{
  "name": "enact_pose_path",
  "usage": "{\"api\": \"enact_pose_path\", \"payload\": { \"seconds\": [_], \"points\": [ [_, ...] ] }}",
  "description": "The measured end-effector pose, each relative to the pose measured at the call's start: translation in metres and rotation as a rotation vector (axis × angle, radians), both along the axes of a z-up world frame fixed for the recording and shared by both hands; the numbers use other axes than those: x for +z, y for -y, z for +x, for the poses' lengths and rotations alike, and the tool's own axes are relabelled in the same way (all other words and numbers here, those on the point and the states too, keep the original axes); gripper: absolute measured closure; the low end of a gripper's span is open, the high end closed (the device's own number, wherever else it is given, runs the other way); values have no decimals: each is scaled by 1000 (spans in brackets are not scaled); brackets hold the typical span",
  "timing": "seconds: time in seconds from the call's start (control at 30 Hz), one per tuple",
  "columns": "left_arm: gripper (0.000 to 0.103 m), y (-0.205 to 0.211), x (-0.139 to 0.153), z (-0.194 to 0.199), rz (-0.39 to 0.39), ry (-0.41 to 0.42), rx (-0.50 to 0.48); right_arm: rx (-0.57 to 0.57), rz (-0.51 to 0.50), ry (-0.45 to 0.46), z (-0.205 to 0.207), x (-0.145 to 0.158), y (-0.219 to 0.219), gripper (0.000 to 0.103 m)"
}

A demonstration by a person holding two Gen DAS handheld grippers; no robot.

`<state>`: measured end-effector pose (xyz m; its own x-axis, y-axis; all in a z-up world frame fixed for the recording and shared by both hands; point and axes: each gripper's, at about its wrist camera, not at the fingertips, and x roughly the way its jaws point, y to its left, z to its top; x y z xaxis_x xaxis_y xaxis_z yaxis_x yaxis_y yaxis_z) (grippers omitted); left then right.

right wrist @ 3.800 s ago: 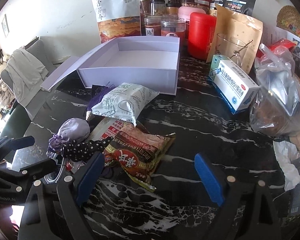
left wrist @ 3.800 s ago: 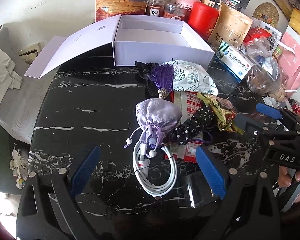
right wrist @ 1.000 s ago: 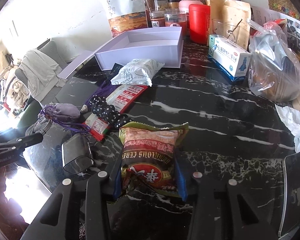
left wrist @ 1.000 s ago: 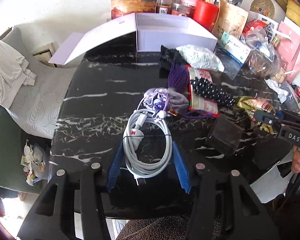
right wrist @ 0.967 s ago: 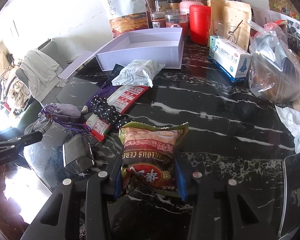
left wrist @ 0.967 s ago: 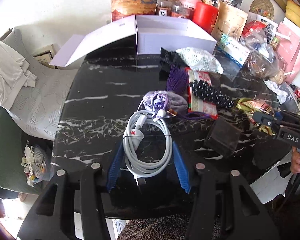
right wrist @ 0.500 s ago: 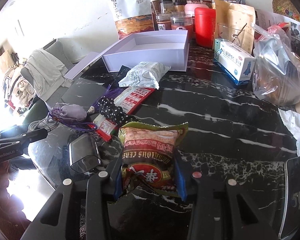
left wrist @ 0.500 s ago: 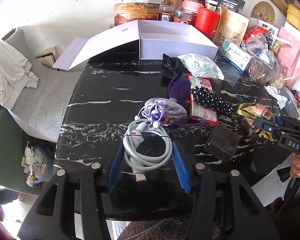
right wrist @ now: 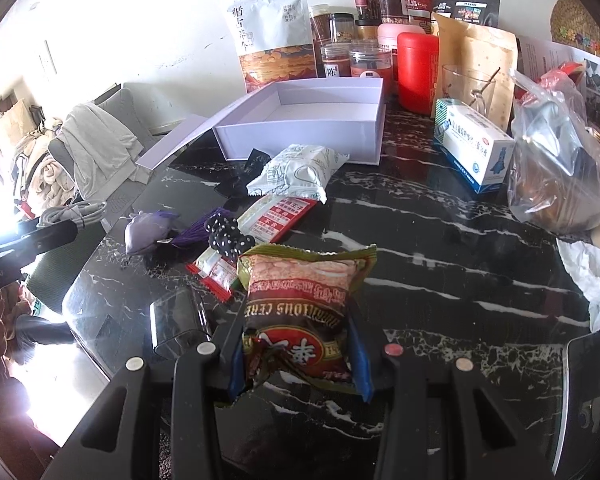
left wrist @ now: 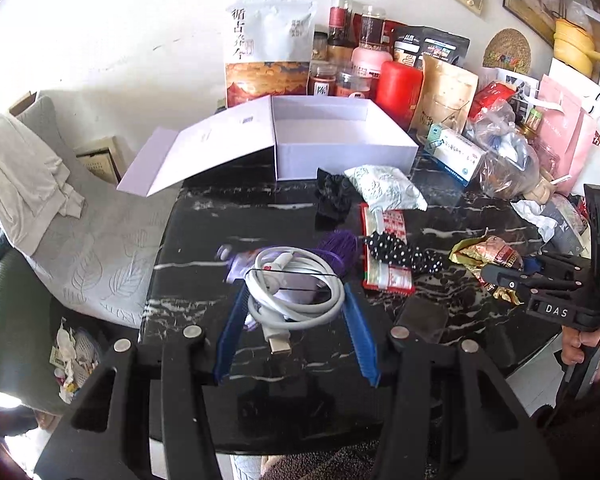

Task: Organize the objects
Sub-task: 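Lift the white cable with the left tool while the right lifts the snack packet, then carry the cable and snack packet over the white box with both tools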

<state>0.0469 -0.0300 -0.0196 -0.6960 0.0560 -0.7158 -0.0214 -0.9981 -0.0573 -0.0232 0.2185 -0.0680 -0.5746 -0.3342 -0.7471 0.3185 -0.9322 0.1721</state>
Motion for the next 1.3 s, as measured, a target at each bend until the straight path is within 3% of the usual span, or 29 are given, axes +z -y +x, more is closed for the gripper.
{"api": "enact_pose_path", "payload": {
  "seconds": [0.2, 0.53, 1.3],
  "points": [
    [56, 2, -8, -20, 25, 7, 3, -2, 6, -12, -3, 5, -3, 61],
    [56, -9, -10, -54, -17, 9, -11, -4, 32, -21, -19, 9, -6, 61],
    [56, -35, 27, -161, -48, -5, -87, 36, 57, -113, -99, 63, 0, 61]
  ]
}}
